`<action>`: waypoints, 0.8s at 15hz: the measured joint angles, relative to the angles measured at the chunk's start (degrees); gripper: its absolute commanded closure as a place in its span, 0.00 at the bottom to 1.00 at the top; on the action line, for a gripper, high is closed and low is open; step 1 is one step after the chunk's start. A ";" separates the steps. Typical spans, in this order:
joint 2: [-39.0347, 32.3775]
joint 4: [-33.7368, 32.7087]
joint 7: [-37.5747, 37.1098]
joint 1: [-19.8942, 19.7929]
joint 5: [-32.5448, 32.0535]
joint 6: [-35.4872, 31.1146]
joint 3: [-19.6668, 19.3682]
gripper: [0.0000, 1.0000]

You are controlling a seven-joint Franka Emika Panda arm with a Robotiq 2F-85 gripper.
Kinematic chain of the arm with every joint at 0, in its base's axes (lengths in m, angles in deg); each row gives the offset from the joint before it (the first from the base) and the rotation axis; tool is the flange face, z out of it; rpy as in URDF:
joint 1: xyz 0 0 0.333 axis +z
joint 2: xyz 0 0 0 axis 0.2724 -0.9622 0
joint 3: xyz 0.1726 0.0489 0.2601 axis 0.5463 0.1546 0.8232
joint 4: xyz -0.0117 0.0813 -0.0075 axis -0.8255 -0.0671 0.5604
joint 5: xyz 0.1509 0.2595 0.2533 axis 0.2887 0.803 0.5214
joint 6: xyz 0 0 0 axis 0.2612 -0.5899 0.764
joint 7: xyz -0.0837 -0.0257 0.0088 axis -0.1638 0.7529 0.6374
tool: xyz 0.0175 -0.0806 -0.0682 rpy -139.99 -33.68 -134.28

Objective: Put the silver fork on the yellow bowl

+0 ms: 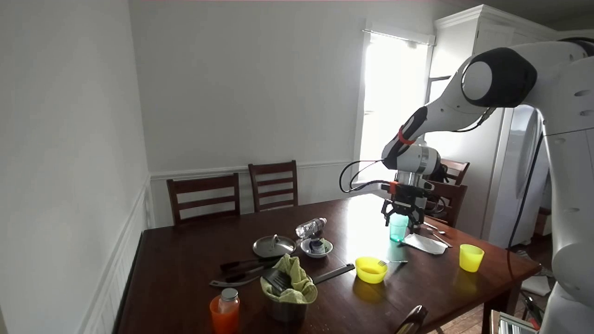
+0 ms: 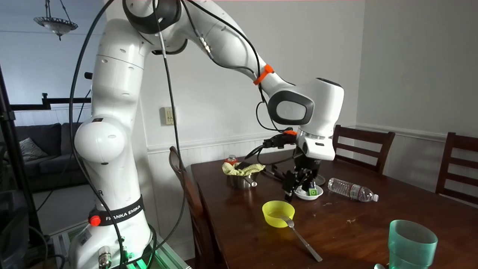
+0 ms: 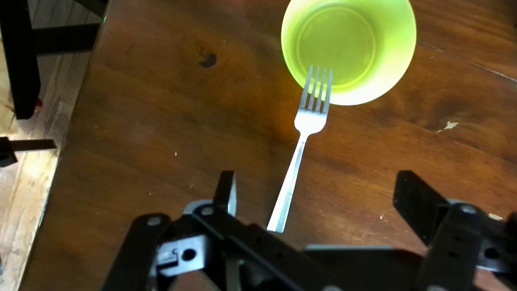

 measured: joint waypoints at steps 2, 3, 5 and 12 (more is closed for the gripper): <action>1.86 0.78 -1.67 0.58 -3.89 -0.54 -0.07 0.00; 2.78 1.22 -2.37 0.85 -5.70 -0.68 -0.07 0.00; 4.59 2.21 -3.55 1.31 -8.88 -0.84 -0.06 0.00; 7.87 4.45 -4.84 1.62 -12.89 -0.92 0.03 0.00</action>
